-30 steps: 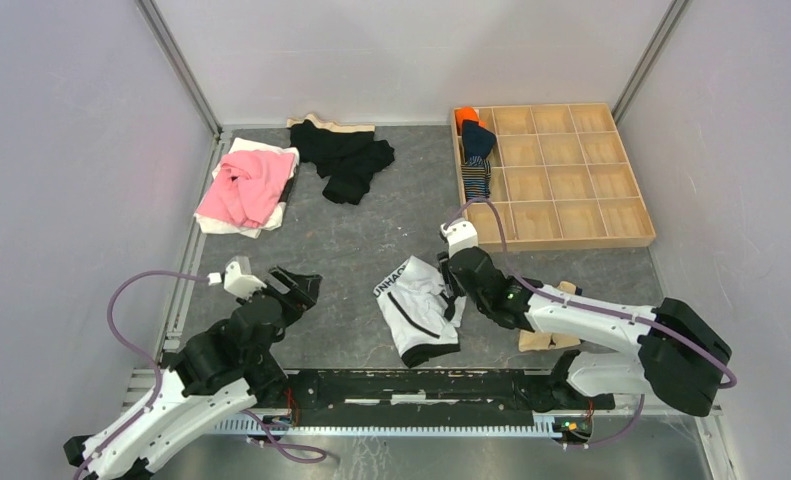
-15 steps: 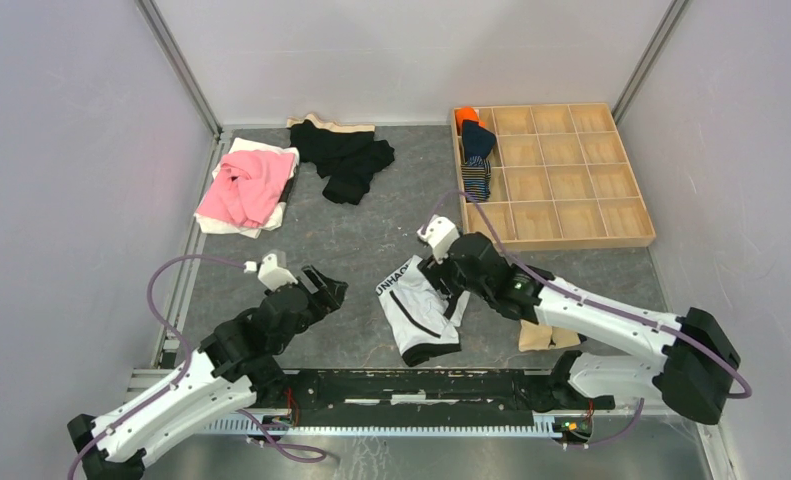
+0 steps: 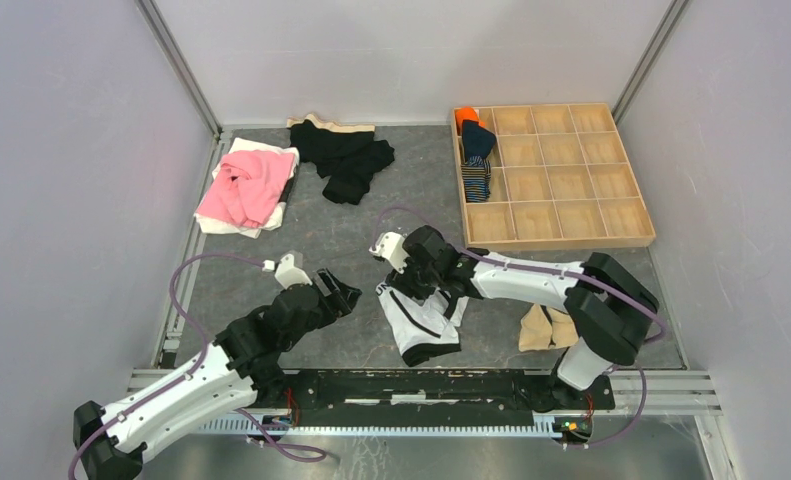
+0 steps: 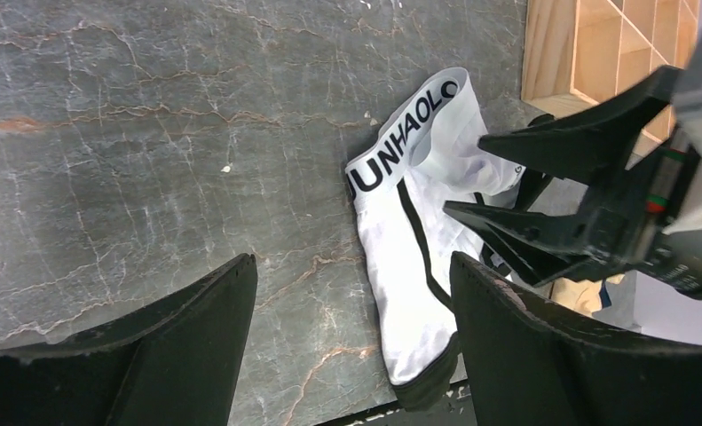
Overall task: Roll the underwear
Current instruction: Flatten out the underwear at the center of the board.
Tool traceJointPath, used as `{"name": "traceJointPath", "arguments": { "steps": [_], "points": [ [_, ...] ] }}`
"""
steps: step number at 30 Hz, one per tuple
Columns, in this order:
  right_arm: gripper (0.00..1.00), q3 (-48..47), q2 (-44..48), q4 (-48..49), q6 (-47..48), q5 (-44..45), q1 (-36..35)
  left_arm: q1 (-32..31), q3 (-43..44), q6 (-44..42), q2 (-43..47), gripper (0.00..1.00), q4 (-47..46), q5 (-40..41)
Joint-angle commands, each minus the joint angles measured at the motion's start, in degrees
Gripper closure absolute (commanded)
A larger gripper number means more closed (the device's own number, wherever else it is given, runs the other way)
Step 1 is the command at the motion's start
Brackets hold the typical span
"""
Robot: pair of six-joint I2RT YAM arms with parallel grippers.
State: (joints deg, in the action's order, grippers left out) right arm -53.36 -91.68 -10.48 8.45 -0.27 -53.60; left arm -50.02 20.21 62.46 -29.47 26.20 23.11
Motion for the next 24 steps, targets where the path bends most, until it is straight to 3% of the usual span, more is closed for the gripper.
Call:
{"name": "traceJointPath", "arguments": {
  "steps": [1, 7, 11, 16, 24],
  "points": [
    [0.38, -3.8, -3.2, 1.3, 2.4, -2.5, -0.1, -0.2, -1.1, -3.1, -0.1, 0.16, -3.2, -1.1],
    [0.43, -4.3, -6.1, 3.0, 2.0, -0.2, -0.1, -0.2, -1.1, -3.3, -0.6, 0.16, -3.4, -1.1],
    [0.67, -4.3, -6.6, 3.5, 0.9, 3.4, 0.0, -0.3, -1.1, -3.2, -0.5, 0.16, -3.0, -0.9],
    [0.98, -1.0, -1.0, 5.5, -0.6, 4.6, -0.1, -0.2, -1.5, -3.2, -0.2, 0.16, -3.0, -0.5],
    [1.00, 1.6, 13.8, 3.6, -4.5, 9.5, -0.1, -0.2, -1.3, -5.2, -2.7, 0.15, -5.9, -0.4]
  ]
}}
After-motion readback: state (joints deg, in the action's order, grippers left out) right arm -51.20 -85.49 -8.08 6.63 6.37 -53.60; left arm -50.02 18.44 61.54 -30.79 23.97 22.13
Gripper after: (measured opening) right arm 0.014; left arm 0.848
